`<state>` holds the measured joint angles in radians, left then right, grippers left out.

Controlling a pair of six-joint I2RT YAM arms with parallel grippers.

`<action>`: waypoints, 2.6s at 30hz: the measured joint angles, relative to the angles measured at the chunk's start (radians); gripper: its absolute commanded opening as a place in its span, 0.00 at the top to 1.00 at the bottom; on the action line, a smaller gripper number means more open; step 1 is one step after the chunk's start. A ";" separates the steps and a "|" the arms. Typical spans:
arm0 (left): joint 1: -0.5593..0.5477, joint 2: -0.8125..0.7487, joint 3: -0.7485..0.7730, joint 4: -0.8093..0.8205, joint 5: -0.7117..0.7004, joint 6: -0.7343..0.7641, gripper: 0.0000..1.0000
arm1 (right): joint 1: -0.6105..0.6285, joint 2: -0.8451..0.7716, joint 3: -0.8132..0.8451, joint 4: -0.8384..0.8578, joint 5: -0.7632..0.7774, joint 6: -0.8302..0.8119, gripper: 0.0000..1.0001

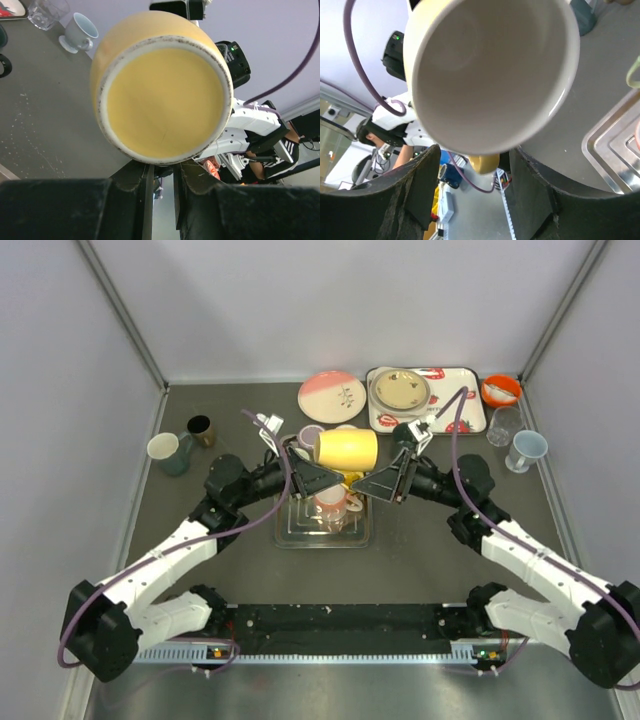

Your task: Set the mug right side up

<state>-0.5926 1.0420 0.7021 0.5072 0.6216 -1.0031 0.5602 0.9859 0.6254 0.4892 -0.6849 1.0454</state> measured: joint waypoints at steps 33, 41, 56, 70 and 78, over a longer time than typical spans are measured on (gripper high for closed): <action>-0.021 0.027 -0.026 0.145 -0.005 -0.024 0.50 | -0.020 0.122 0.029 0.229 -0.102 0.134 1.00; -0.034 -0.132 -0.029 -0.103 -0.159 0.159 0.28 | -0.041 -0.058 0.222 -0.434 0.158 -0.188 1.00; -0.034 -0.339 -0.009 -0.574 -0.745 0.293 0.18 | -0.283 0.053 0.417 -1.149 0.929 -0.484 1.00; -0.032 -0.315 0.033 -0.826 -0.893 0.307 0.01 | -0.378 0.528 0.465 -1.105 0.934 -0.497 1.00; -0.031 -0.373 -0.008 -0.826 -0.917 0.330 0.01 | -0.380 0.668 0.568 -1.081 0.932 -0.513 1.00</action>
<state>-0.6235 0.6693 0.6945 -0.3187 -0.2958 -0.6727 0.1799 1.6539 1.1931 -0.5919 0.2470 0.5327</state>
